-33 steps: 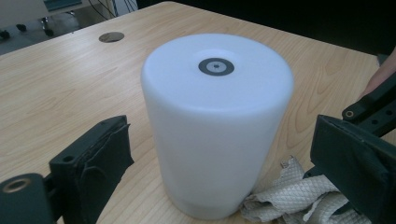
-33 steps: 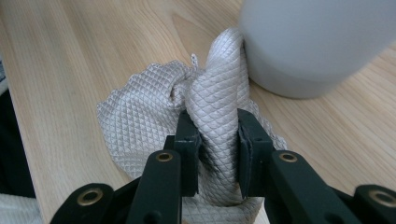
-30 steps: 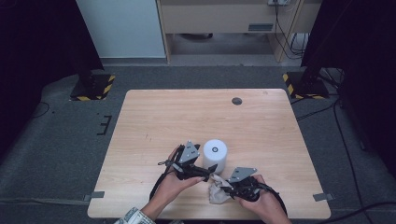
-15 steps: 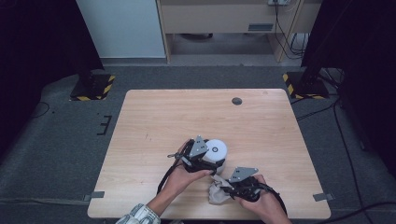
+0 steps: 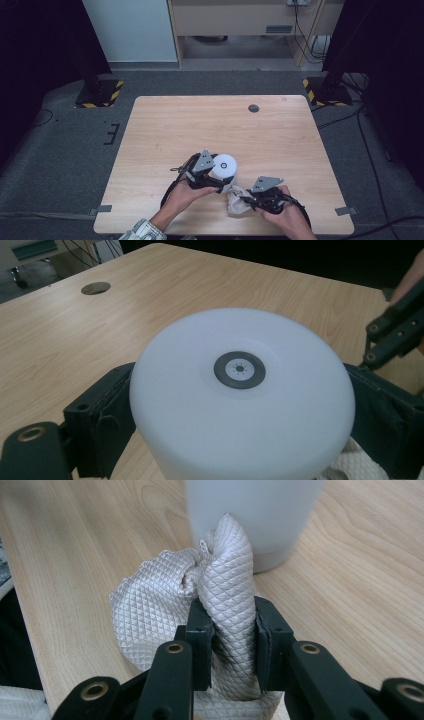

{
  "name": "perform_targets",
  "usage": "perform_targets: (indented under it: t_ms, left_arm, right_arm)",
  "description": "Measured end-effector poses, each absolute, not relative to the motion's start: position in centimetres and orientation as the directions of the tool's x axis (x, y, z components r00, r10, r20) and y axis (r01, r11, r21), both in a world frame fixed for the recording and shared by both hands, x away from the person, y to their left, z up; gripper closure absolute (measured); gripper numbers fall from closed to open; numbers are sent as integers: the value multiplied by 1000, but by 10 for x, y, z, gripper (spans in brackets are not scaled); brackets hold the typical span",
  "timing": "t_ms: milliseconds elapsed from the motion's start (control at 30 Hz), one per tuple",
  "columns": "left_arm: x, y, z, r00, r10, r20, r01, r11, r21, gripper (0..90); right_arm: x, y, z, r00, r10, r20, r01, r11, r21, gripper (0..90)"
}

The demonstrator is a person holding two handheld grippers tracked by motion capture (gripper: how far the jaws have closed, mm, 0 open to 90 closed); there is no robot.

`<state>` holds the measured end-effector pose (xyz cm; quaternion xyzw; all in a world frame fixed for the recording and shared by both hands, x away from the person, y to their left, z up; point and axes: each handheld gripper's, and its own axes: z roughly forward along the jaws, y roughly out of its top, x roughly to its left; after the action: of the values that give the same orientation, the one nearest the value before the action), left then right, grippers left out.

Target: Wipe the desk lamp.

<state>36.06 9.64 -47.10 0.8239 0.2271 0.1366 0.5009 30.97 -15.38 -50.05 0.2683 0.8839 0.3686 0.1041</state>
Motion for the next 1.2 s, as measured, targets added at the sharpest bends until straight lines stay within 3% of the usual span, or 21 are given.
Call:
perform_targets:
  t_ms: [267, 833, 1200]
  left_arm:
    - [346, 113, -473, 878, 478, -9, 222, -391, 893, 79]
    - [358, 105, -469, 849, 526, -36, 222, -294, 930, 27]
    - [348, 111, -479, 856, 516, 38, 211, -415, 885, 46]
  right_arm:
    - [313, -160, -494, -823, 566, 38, 406, 541, 737, 732]
    - [339, -173, -482, -776, 629, 47, 440, 487, 755, 755]
    - [341, -178, -469, -772, 635, 32, 420, 472, 775, 767]
